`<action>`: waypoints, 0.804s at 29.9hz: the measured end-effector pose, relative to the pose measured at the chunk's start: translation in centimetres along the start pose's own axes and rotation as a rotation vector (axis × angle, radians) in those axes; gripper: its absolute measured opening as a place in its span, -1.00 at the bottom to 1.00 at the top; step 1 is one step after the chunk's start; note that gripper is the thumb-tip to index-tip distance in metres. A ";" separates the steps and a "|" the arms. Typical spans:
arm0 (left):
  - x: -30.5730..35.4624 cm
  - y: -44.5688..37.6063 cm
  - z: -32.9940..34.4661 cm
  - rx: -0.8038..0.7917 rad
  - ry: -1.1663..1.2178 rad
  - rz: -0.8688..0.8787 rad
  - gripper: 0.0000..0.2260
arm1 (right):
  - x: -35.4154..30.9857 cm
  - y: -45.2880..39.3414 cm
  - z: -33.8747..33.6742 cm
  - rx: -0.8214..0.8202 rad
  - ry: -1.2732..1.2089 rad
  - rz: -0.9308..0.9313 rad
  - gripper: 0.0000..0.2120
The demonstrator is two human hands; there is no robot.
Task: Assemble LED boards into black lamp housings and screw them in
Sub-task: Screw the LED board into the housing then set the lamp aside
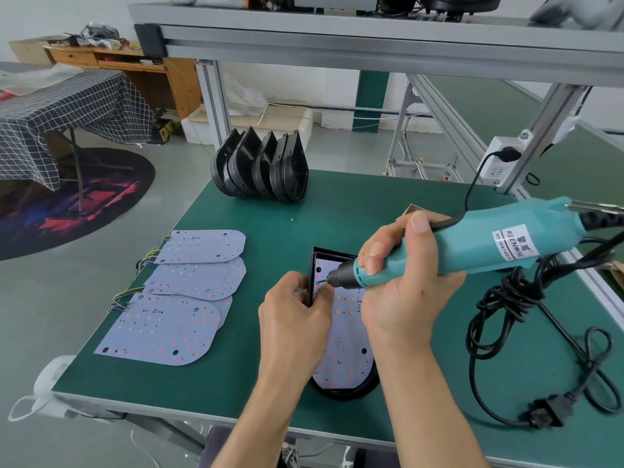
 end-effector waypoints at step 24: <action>-0.3 0.0 -0.1 0.023 -0.031 0.009 -0.73 | 0.4 0.4 0.0 -0.029 0.014 0.000 -0.87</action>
Point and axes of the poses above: each hand's wrist, its own y-axis away from the middle knuckle, its own z-axis out of the palm, x = y × z, the point moved 5 cm from there along -y, towards the middle knuckle, and after that the axes turned 2 degrees about z, right-handed, at the moved point
